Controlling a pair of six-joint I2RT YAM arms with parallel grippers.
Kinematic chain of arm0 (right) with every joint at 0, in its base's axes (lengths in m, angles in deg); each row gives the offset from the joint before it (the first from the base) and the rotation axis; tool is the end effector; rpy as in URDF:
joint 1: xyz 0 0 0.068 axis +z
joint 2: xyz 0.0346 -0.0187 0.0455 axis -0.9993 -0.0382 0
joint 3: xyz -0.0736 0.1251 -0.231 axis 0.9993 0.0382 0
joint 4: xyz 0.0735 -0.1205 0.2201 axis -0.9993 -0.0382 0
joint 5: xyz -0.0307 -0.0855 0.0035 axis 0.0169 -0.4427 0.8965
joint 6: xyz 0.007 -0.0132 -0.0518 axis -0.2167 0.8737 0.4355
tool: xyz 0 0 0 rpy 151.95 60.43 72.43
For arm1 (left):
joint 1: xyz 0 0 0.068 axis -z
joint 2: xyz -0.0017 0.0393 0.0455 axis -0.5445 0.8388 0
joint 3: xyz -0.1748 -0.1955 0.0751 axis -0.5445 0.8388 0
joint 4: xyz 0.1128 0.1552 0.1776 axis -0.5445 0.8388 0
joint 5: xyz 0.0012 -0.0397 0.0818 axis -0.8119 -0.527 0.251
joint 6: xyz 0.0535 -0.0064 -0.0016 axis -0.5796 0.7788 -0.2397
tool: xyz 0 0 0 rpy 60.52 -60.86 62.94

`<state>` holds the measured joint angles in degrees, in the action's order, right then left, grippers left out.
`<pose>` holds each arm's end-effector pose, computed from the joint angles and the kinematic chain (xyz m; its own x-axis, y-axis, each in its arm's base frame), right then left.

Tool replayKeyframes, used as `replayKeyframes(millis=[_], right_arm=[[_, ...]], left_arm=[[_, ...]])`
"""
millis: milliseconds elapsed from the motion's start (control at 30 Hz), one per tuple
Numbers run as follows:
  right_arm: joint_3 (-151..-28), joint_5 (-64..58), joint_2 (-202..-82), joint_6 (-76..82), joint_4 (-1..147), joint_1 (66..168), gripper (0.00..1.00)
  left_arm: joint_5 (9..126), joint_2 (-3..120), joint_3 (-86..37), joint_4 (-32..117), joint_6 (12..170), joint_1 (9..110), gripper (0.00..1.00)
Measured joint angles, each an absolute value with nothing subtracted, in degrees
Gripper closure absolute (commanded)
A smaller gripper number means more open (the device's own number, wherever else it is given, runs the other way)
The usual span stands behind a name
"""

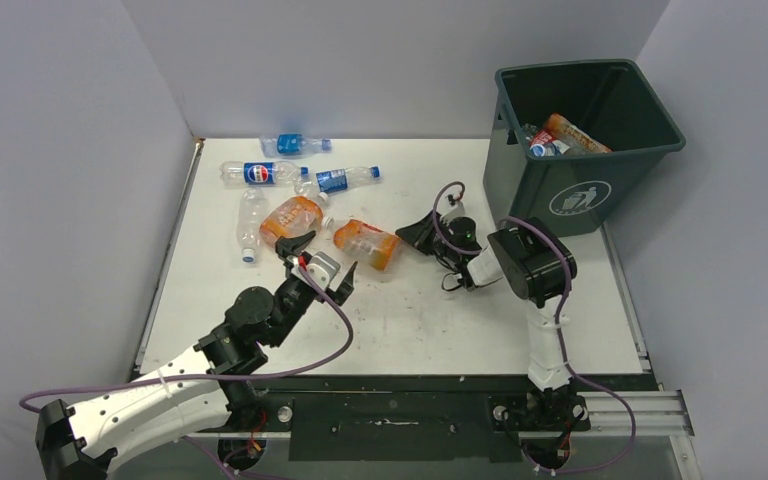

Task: Put the plastic bottles in the bin
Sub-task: Pick up the plastic bottle at the center of the board.

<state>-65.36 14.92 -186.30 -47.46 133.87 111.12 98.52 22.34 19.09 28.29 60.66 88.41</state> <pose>0.3623 0.1727 0.0857 -0.7384 0.5084 -0.4430 -0.2228 0.4361 0.8719 0.1092 -0.1343 0.3045 0.2245 0.1878 -0.9562 0.4938 0.8240 0.2778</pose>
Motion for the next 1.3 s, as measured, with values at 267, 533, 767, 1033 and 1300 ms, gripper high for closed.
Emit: replayKeyframes(millis=[267,533,767,1033,1300], right_arm=[[-57.77,10.46,-174.78,-44.03,131.27,112.26,0.39],[-55.11,5.87,-165.77,-34.39,123.49,117.15,0.19],[-58.67,8.08,-165.40,-30.50,116.43,119.03,0.13],[-60.05,12.56,-168.44,-33.87,117.22,119.01,0.13],[-60.92,15.69,-173.58,-37.08,119.45,119.27,0.15]], left_arm=[[98.30,22.67,19.09,28.29,60.66,88.41,0.04],[98.32,22.76,19.09,28.29,60.86,88.41,0.04],[102.95,27.43,13.35,37.43,79.19,86.85,0.04],[98.28,32.13,15.49,42.06,112.07,76.47,0.04],[86.84,44.77,20.28,38.56,133.71,62.66,0.04]])
